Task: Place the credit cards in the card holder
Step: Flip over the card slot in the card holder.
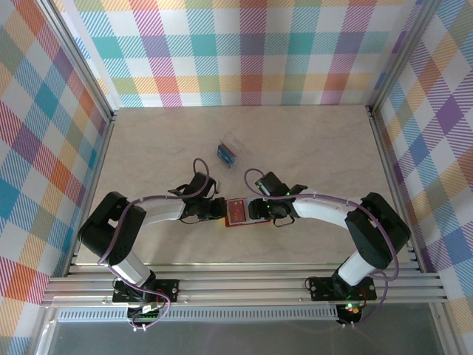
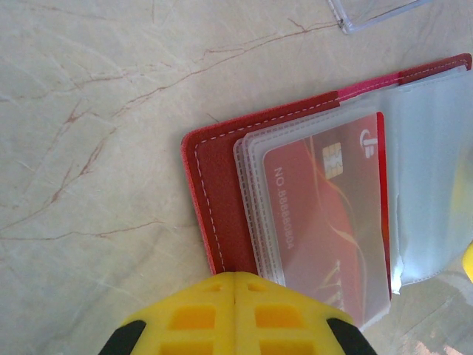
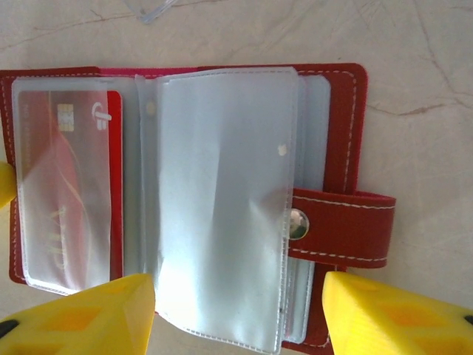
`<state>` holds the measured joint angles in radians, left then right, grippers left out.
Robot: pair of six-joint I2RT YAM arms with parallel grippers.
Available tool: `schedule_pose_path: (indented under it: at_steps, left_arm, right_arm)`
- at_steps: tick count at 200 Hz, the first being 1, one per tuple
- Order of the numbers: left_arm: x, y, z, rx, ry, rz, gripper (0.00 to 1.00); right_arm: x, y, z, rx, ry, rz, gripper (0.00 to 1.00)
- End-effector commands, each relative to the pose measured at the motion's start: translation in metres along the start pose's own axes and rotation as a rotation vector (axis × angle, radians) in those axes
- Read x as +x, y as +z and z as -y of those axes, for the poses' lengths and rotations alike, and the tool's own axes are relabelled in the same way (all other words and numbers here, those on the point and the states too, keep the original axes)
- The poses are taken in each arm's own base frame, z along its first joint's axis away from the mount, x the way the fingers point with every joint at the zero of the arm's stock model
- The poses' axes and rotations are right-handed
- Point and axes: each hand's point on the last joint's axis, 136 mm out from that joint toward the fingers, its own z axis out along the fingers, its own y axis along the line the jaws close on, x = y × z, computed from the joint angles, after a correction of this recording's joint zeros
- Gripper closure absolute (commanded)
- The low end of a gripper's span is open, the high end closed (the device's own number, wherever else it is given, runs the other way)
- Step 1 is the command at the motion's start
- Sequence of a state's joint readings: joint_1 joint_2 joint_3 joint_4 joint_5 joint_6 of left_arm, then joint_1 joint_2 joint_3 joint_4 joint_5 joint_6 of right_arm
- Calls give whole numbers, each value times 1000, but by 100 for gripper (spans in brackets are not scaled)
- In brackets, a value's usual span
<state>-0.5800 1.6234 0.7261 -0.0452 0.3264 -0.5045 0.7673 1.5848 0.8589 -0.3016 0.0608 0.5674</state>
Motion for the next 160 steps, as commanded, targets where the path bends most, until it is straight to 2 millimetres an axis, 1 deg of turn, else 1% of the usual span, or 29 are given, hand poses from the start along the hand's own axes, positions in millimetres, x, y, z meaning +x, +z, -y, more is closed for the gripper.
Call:
schedule_pose_path:
  at_steps: [1,47,86,103,125,140,160]
  left_arm:
    - [19,9,-14,-32,-25,-74,100]
    - [18,9,-14,-33,-24,-73,100]
    - [18,8,-13,-31,-21,-72,100]
    - [19,8,-13,-31,-22,-72,100]
    - [18,8,-13,-30,-21,-71,100]
    - [18,8,-13,-29,-20,-71,100]
    - [18,7,-13,-28,-22,-70,100]
  right_arm:
    - [-5,-4,-9,-13,-23,5,38]
    - [-6,-3,-18,-56,-31,-4,38]
    - [-4,-5,-33,-143,-39,-13,39]
    - [-5,-9,-41,-191,-45,-6,40]
    - [-5,-12,-42,-197,-46,-3,40]
    - [-5,-14,-49,-235,-51,-3,40]
    - [-3,-12,-60,-292,-55,-22,40]
